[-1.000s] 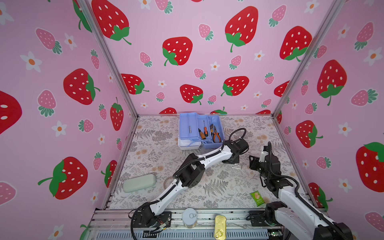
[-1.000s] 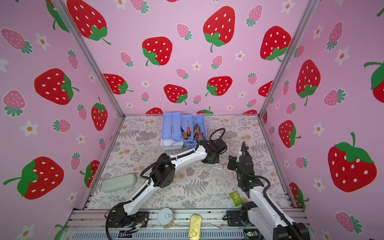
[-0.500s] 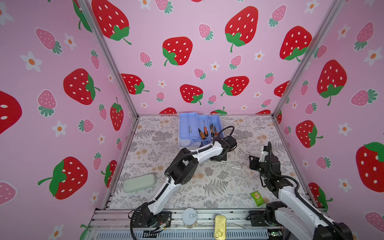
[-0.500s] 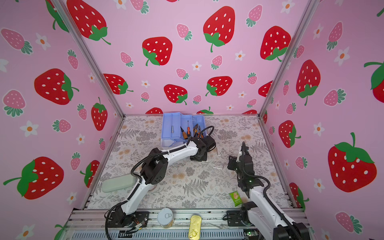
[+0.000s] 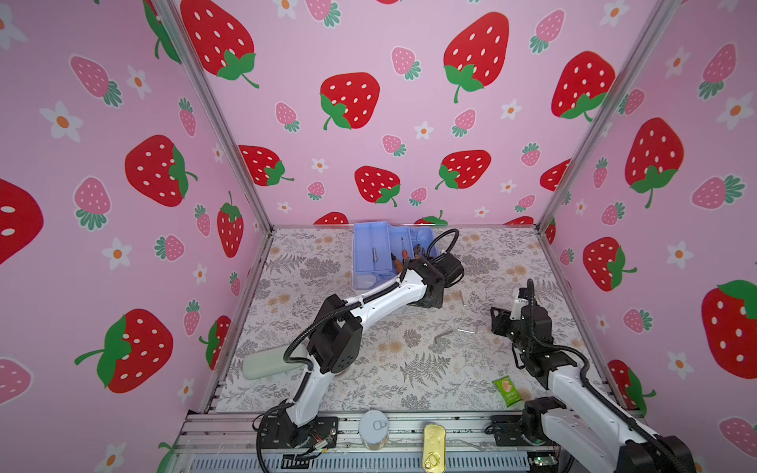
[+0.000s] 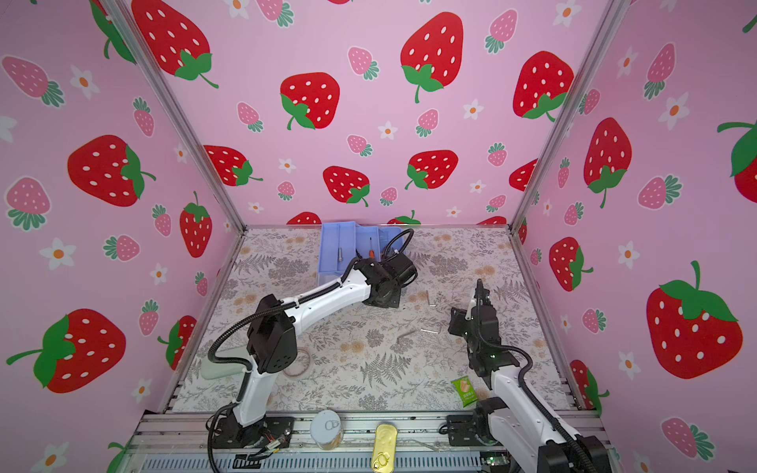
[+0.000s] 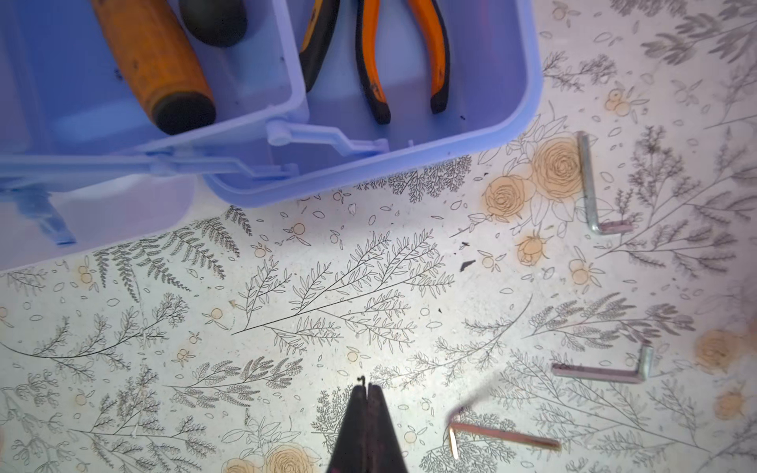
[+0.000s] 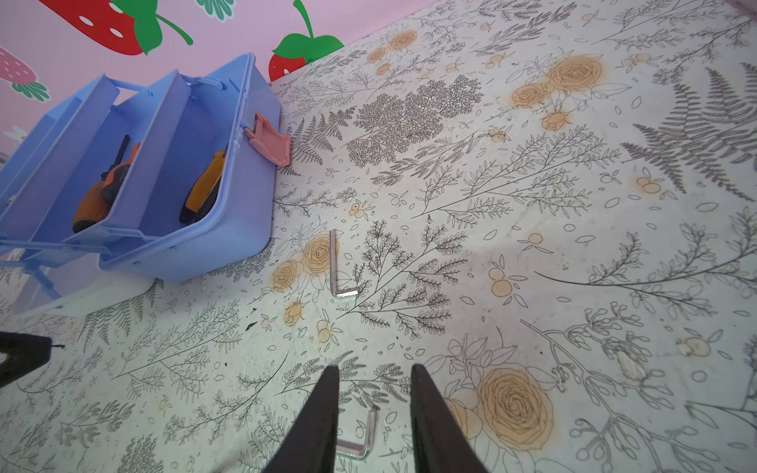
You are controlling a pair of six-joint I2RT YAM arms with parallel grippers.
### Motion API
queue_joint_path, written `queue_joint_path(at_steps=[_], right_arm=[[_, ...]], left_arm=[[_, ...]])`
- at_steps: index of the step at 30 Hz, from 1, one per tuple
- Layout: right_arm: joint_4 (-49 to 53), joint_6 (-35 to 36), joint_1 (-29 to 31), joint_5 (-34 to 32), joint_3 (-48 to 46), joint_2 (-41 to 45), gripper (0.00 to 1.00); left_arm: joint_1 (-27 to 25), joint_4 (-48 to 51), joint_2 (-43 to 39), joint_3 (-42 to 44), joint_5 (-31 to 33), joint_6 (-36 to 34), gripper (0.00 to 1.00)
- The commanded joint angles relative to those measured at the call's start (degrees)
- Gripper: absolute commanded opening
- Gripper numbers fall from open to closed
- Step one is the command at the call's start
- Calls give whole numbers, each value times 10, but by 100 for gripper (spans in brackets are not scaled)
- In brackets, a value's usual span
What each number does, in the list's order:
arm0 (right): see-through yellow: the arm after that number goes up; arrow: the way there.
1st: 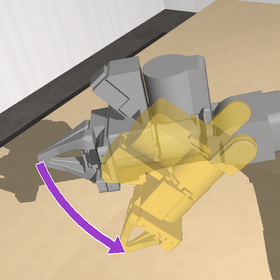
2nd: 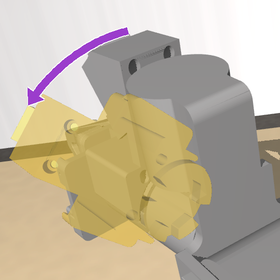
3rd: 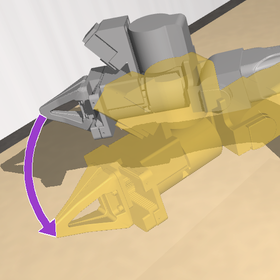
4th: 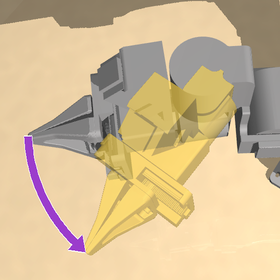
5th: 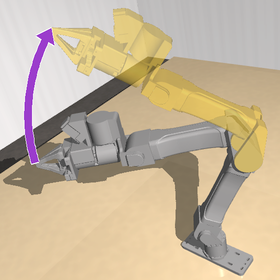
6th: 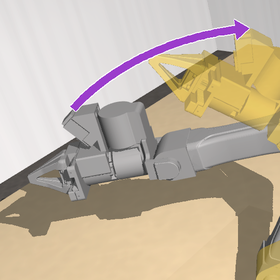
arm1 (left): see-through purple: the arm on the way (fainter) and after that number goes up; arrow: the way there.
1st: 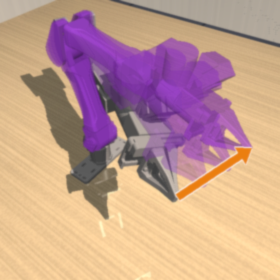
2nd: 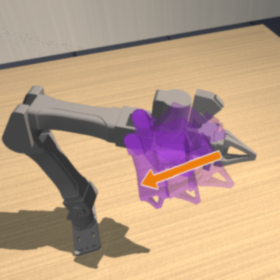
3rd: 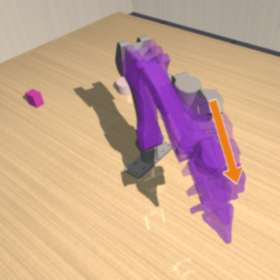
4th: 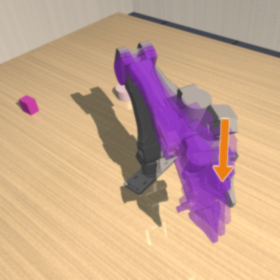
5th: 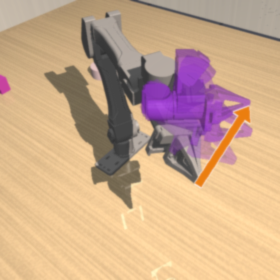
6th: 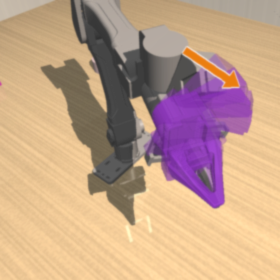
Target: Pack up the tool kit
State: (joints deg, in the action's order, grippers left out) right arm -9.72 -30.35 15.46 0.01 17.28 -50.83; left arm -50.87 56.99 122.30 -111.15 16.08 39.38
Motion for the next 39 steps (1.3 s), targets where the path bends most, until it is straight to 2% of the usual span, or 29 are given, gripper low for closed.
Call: queue_joint_path(at_steps=[1,5,9,14,17,20,24,26,28,34,36,39], right_arm=[[-1,-2,-5,-5,3,-3,33],[-1,-1,-4,-5,3,-4,33],[-4,-1,-4,-2,3,-9,32],[-5,4,-4,13,9,-37,32],[-4,4,-3,17,13,-47,31],[-3,3,-4,18,14,-46,31],[-2,2,-5,16,12,-36,31],[-1,0,-5,12,10,-31,32],[-1,0,-5,12,10,-30,32],[-1,0,-5,16,12,-36,32],[-1,0,-5,16,12,-38,32],[-1,0,-5,15,12,-40,32]], left_arm=[[-1,32,-10,12,15,-13,0],[-1,27,-32,28,18,-15,0],[-9,11,-20,28,-32,-10,0],[-59,-34,14,26,-85,-63,0],[-90,-86,16,53,-109,-117,29],[-105,-123,13,81,-120,-149,40],[-105,-128,24,97,-125,-160,40],[-106,-131,31,100,-146,-161,40],[-109,-138,37,105,-157,-165,44],[-114,-138,63,105,-143,-173,48],[-114,-132,73,99,-140,-175,46],[-116,-128,81,94,-137,-176,38]])
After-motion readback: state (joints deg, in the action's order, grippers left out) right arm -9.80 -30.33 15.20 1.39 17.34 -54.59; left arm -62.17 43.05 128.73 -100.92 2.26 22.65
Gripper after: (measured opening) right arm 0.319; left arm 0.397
